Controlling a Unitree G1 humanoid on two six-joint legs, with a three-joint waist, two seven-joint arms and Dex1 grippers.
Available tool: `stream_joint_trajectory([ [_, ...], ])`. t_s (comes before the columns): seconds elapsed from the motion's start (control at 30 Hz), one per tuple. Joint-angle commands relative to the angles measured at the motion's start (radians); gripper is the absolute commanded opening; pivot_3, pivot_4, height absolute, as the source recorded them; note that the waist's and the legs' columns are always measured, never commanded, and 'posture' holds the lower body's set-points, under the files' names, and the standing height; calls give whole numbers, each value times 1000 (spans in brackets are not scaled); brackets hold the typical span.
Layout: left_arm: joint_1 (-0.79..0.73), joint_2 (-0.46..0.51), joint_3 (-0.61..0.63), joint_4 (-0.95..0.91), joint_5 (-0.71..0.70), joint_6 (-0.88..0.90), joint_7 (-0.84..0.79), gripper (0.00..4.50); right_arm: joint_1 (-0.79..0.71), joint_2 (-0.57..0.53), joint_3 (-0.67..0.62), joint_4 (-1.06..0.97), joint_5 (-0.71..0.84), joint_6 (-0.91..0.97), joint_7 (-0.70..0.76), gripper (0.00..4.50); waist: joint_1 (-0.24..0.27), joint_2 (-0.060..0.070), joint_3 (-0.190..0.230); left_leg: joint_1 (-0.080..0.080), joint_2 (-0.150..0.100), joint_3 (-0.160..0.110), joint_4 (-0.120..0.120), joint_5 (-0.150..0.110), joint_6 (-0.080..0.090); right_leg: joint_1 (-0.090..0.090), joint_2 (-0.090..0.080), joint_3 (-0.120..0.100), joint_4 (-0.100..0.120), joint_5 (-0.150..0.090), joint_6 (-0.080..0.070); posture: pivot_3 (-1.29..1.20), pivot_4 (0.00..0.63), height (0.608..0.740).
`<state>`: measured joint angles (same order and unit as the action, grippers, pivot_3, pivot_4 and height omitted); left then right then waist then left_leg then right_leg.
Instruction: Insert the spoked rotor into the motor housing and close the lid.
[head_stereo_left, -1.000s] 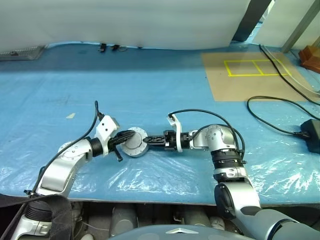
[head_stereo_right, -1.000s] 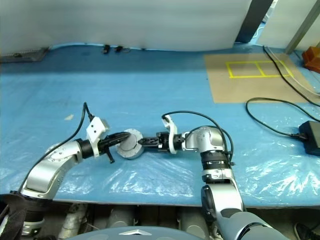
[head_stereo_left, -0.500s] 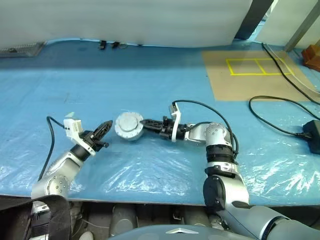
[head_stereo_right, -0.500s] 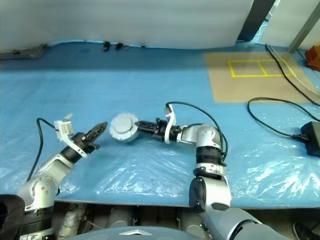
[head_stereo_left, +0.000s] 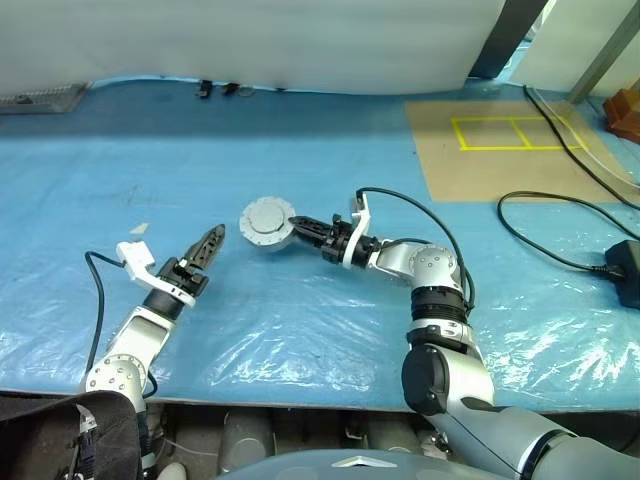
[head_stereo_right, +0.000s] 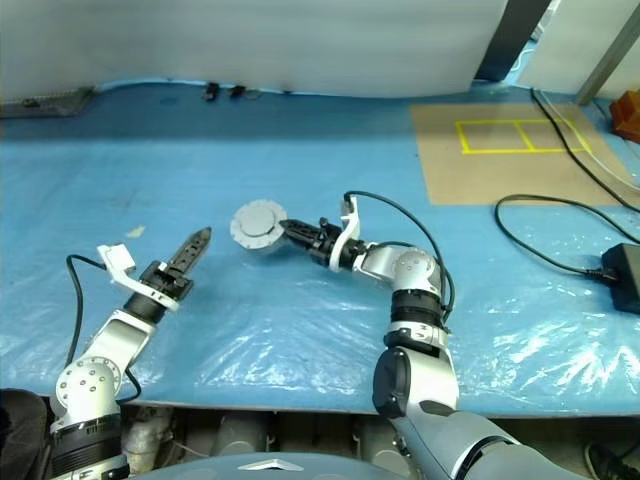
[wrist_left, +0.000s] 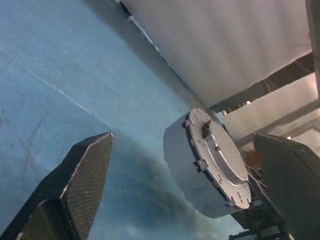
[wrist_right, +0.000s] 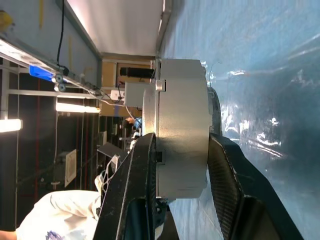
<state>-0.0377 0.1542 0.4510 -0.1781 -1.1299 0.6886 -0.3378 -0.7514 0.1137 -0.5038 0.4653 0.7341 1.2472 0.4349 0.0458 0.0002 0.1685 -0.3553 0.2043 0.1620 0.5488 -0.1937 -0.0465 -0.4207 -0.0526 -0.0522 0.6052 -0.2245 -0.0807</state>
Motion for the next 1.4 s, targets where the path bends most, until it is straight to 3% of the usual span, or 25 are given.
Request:
stream_joint_trajectory([
  [0.03, -13, -5, -8, -28, -108, 62, 52, 4475, -49, 20, 19, -22, 77, -4, 43, 1203, 1, 0, 0, 0, 0, 0, 0, 0, 0, 0, 0, 0, 0, 0, 0, 0, 150, 740],
  [0.17, -32, -31, -14, -27, -172, 69, 102, 4475, -39, 9, 67, -38, 72, -6, 70, 1203, 2, -1, 0, 0, 0, 0, 1, 0, 0, 0, 0, 0, 0, 0, 0, 0, 150, 740],
  [0.63, -55, -58, -70, -4, -173, 46, 113, 4475, -8, 7, 145, -84, 113, 29, 132, 1203, 2, -1, 1, -1, 0, 0, 2, 0, 0, 0, 0, 0, 1, 2, 4, 0, 150, 740],
  [0.73, -61, -70, -54, 5, -190, 26, 97, 3869, -4, 9, 151, -89, 118, 27, 130, 1203, 2, -2, 1, -1, 0, 0, 3, 0, 0, 0, 0, 0, 1, 2, 4, 0, 150, 740],
  [0.87, -58, -71, -58, -3, -217, 29, 92, 2697, -1, 9, 159, -91, 121, 24, 129, 1203, 2, -2, 1, -1, 0, -1, 3, 0, 0, 0, 0, 0, 1, 3, 4, 0, 150, 740],
  [1.4, -38, -37, -143, -27, -270, 99, 103, 2572, -5, 10, 177, -74, 104, -45, 129, 1203, 2, -2, 1, -2, 0, -1, 5, 0, 0, 0, 0, 0, 2, 3, 4, 0, 150, 740],
])
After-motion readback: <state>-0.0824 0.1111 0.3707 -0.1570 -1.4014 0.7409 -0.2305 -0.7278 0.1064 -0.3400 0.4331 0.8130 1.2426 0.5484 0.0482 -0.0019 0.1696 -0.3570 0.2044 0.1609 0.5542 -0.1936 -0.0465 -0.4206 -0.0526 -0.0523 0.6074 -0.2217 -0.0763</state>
